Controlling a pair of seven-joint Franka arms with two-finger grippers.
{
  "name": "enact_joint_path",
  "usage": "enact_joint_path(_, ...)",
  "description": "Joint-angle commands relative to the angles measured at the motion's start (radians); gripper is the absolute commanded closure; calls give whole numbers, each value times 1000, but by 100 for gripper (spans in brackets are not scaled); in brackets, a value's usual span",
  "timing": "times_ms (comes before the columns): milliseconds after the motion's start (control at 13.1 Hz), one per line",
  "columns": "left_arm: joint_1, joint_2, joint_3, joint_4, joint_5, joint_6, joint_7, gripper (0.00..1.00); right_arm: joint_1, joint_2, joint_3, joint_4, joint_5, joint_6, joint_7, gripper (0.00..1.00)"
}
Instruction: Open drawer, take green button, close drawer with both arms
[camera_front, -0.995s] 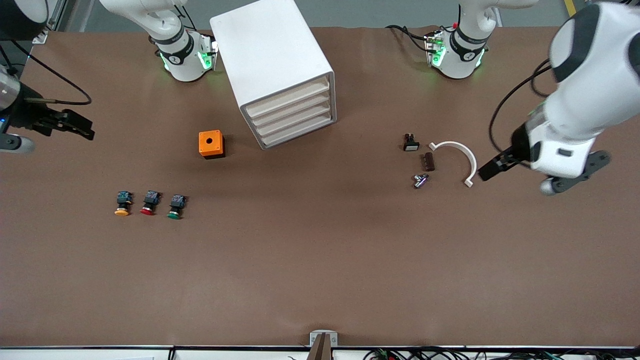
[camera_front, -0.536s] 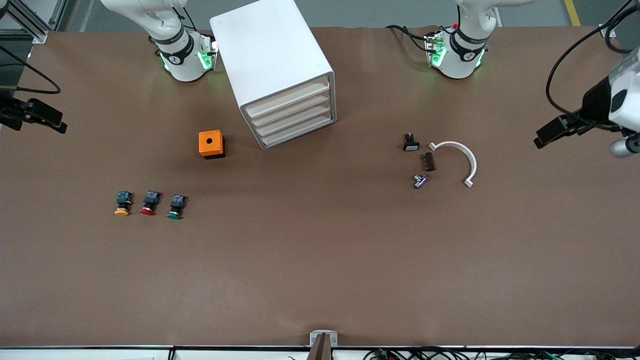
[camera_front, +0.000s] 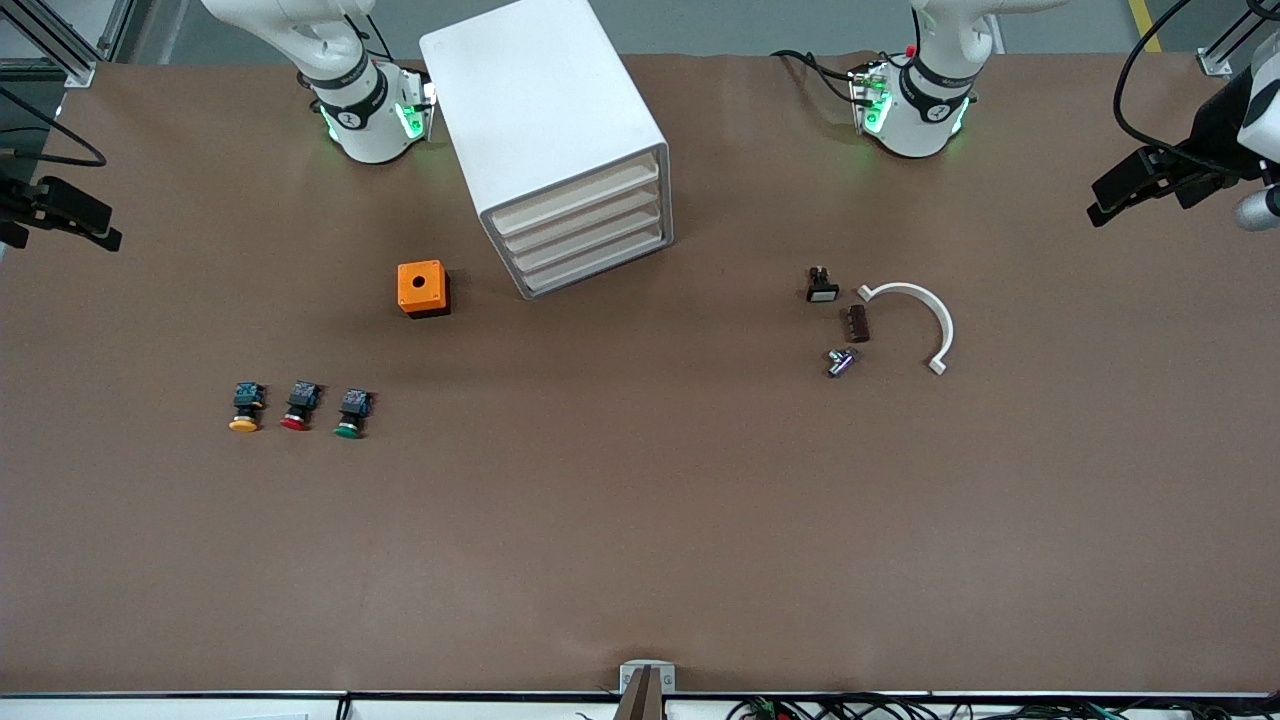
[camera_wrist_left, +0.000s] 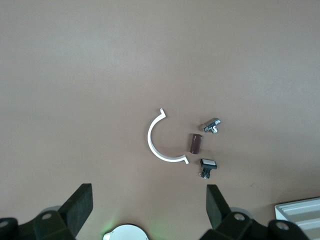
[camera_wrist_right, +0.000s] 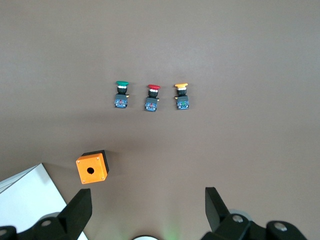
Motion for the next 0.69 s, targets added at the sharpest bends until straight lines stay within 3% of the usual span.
enact_joint_path(0, 17, -12, -4, -23, 1, 1, 30, 0, -8, 17, 7, 49, 13, -33, -9, 0)
enact_joint_path(612, 9, 33, -13, 0, 13, 0, 72, 0, -8, 17, 7, 50, 22, -37, -15, 0)
